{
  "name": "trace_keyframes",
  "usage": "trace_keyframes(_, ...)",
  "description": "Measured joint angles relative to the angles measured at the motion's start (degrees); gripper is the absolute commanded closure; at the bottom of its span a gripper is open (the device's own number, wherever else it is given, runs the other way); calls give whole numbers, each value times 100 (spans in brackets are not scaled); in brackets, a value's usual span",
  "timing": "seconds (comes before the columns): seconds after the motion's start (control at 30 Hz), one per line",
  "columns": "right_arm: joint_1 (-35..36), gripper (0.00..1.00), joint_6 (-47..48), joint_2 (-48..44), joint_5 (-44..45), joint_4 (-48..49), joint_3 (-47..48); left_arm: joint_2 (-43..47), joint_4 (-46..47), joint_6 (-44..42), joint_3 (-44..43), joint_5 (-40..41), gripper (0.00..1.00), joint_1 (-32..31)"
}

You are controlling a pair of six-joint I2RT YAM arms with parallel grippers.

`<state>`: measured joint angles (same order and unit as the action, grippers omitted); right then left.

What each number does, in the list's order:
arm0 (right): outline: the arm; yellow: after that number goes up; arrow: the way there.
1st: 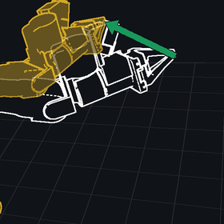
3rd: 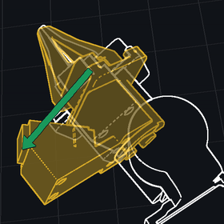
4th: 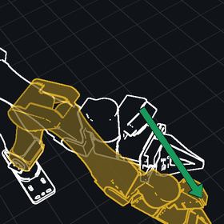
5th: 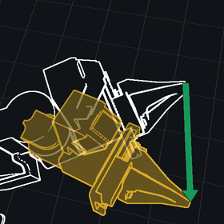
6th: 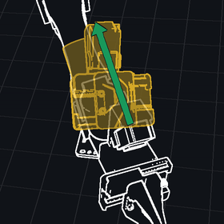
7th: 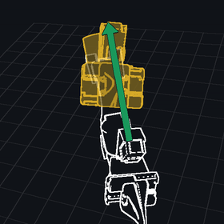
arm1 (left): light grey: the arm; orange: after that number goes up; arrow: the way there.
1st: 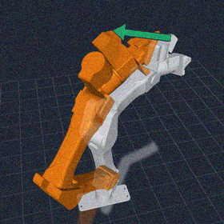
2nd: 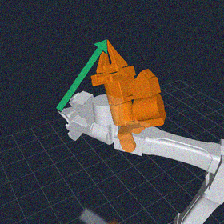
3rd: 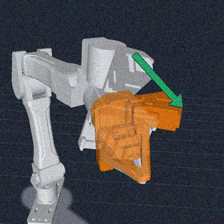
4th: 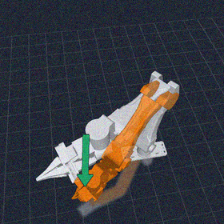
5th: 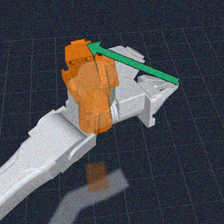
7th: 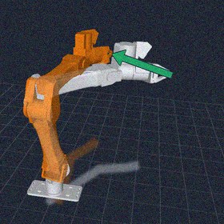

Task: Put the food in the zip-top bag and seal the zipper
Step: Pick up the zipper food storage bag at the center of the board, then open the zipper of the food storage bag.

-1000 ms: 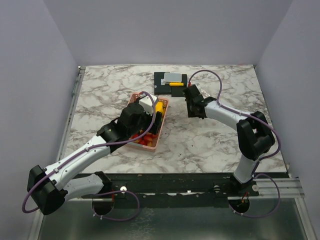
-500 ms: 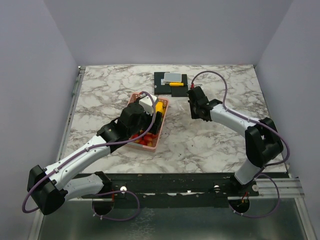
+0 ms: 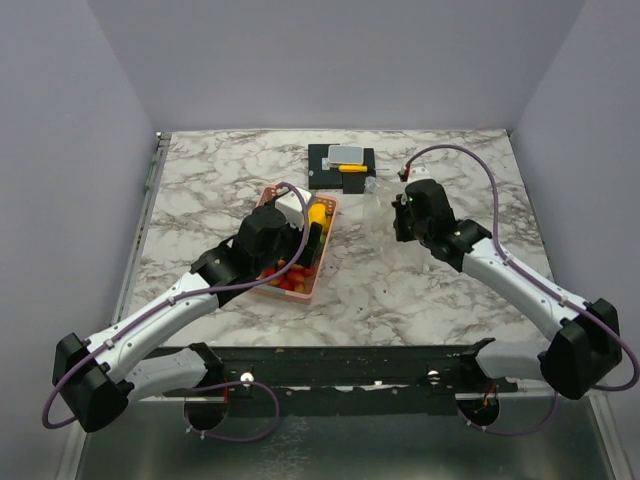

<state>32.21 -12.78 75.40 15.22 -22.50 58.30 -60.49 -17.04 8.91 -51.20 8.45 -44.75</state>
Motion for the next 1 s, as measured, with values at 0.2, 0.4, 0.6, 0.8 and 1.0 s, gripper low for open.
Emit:
trace_keyframes(0.2, 11, 99, 133, -990, -614, 350, -472, 39, -2, 0, -2, 20, 19, 0)
trace_keyframes(0.4, 37, 99, 142, -1556, -1261, 549, -492, 39, -4, 0, -2, 17, 18, 0)
trace_keyframes(0.6, 37, 99, 140, -2004, -1987, 664, -522, 44, -4, 4, -2, 17, 17, 0)
trace_keyframes(0.8, 37, 99, 245, -2612, -2745, 887, -638, 52, -2, 48, -7, 15, 14, 0)
trace_keyframes(1.0, 37, 99, 223, -2820, -3359, 981, -636, 103, 2, 136, -13, 0, 8, 0)
